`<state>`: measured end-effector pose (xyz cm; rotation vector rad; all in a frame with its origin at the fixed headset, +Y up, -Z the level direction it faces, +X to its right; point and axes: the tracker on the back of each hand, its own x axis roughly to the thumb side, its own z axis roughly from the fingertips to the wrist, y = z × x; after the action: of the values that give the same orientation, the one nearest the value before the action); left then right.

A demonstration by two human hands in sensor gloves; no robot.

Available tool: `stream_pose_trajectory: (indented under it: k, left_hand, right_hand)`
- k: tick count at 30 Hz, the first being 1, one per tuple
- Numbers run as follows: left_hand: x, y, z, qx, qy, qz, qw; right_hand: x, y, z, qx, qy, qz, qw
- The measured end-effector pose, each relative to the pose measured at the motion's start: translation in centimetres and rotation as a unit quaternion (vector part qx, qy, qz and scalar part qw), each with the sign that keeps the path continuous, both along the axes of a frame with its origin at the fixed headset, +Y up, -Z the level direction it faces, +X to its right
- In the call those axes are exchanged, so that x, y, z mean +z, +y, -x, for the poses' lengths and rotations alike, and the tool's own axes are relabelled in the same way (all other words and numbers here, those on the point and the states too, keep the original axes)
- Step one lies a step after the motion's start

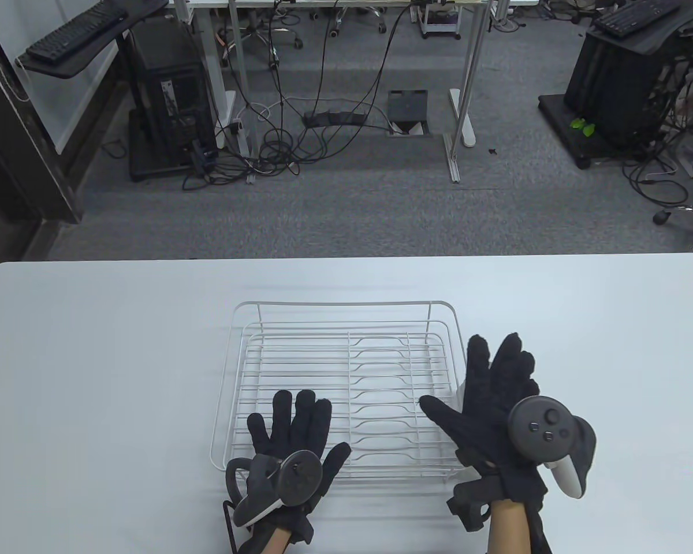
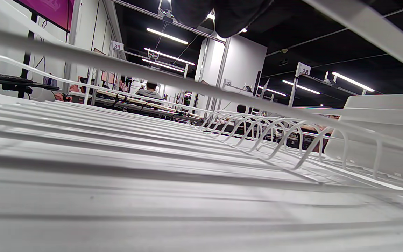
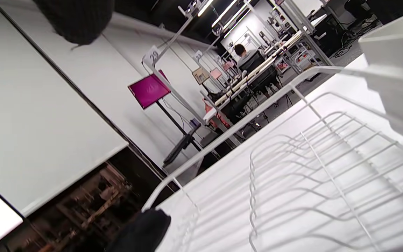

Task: Hang the cutlery bin on dish rack (Opening facing upward)

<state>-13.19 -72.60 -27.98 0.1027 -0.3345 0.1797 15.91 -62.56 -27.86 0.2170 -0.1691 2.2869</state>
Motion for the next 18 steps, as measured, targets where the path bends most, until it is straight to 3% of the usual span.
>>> stream_pose_trajectory:
  k: [11,18]
  left_hand:
    - [0.0,0.0,0.0,0.004,0.001,0.000,1.000]
    - [0.0,0.0,0.0,0.003,0.001,0.000,1.000]
  right_hand:
    - [-0.9,-4.6,6.8,0.159,0.050,0.066,0.984]
    - [-0.6,-6.6,7.8,0.176,0.050,0.073,0.980]
